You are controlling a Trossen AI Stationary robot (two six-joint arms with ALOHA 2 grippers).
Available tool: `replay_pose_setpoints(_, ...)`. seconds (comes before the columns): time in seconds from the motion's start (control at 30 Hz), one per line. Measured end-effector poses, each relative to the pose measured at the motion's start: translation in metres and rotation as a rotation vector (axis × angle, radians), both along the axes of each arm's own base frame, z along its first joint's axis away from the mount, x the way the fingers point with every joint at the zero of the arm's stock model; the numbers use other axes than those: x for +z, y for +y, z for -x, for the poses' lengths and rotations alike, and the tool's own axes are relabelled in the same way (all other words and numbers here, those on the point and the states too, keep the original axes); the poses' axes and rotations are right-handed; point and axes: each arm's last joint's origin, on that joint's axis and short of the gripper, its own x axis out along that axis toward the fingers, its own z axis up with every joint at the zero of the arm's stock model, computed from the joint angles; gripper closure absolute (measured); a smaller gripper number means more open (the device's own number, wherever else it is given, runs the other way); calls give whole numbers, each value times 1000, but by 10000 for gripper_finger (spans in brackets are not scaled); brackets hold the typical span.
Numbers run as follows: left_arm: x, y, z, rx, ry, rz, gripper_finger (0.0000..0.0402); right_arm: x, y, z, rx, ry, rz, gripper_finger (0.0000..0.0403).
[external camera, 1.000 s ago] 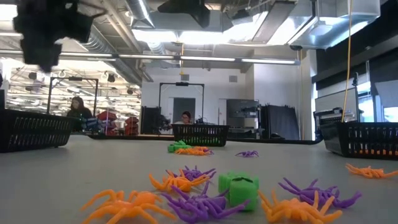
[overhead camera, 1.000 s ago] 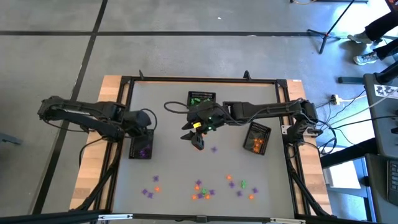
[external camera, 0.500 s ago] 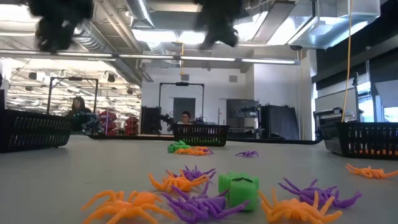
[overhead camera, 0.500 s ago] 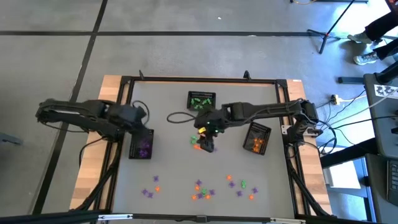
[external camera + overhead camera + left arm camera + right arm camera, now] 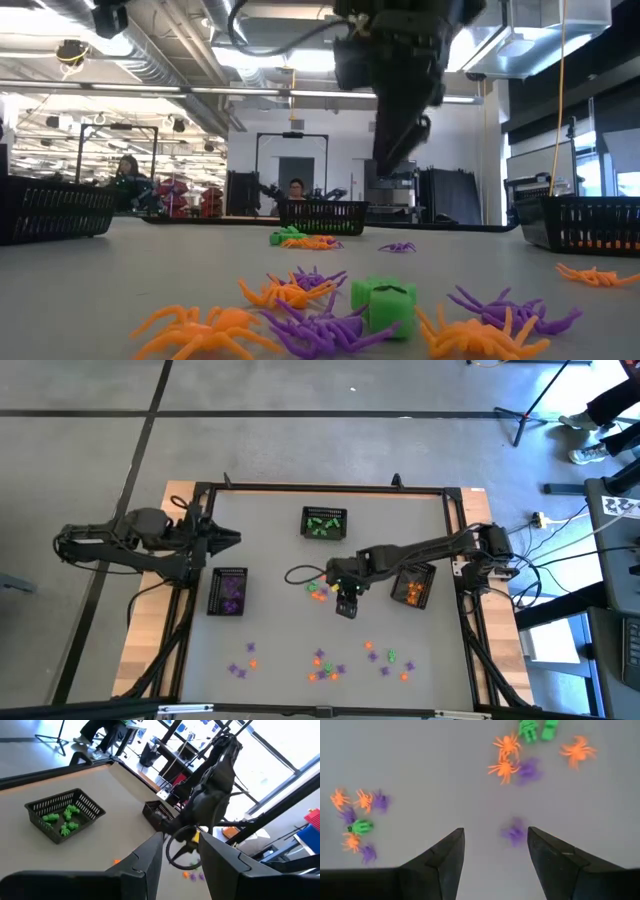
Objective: Sort Halloween decoration
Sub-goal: Put the violet spider toy into the left bin
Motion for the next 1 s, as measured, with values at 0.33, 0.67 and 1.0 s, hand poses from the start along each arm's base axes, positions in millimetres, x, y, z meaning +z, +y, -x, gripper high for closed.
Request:
replay_pose_setpoints(0.33,-1,-1,-11,5,14,-2,281,-52,-9,25,-191,76,161,189)
replay_pose_setpoints(0.67,-3,-2,-23,-3,39,-1,281,-67,-6,27,-159,13,62,189)
replay_pose_setpoints(1.0,-5,-2,-30,-7,54,-1,281,-68,-7,27,-119,11,93,231)
